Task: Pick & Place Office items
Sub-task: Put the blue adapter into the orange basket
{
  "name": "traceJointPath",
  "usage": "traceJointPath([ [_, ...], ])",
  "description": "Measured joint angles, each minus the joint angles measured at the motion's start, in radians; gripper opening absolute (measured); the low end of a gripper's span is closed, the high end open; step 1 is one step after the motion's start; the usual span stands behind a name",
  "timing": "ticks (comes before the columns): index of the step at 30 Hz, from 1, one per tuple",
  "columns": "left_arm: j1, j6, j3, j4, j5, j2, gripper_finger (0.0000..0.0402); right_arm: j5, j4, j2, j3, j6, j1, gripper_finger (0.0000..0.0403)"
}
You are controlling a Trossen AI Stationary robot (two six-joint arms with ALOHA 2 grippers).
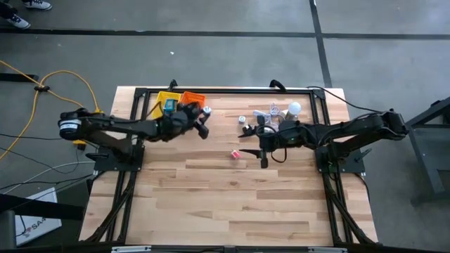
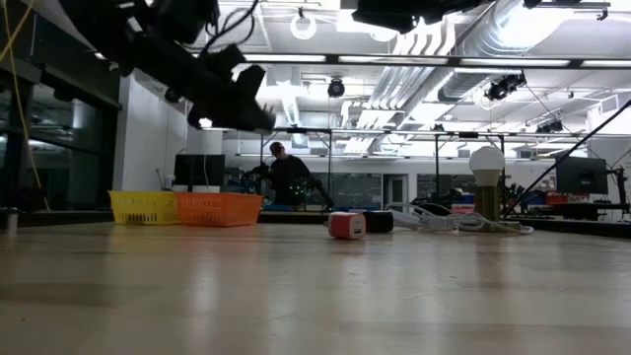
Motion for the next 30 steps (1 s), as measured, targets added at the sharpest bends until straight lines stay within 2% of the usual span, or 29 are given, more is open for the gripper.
traceJointPath([
  [8, 0.184, -0.125, 0.0, -0.15, 0.118, -0.002, 0.0135, -0.001, -0.015, 0.0, 0.0, 0.052, 0.0, 0.0204],
  [11, 0.238, -0.144, 0.0, -0.196, 0.134, -0.001, 0.0135, -0.003, -0.02, 0.0, 0.0, 0.06, 0.0, 0.0204],
  [18, 0.352, -0.168, 0.0, -0.262, 0.243, -0.001, 0.0135, -0.003, -0.024, 0.0, 0.0, 0.06, 0.0, 0.0204],
  [25, 0.453, -0.175, 0.0, -0.345, 0.274, -0.001, 0.0135, -0.004, -0.024, 0.001, 0.0, 0.075, 0.0, 0.0204],
  [30, 0.485, -0.17, 0.0, -0.355, 0.274, -0.001, 0.0135, -0.004, -0.025, 0.001, 0.0, 0.077, 0.0, 0.0204],
])
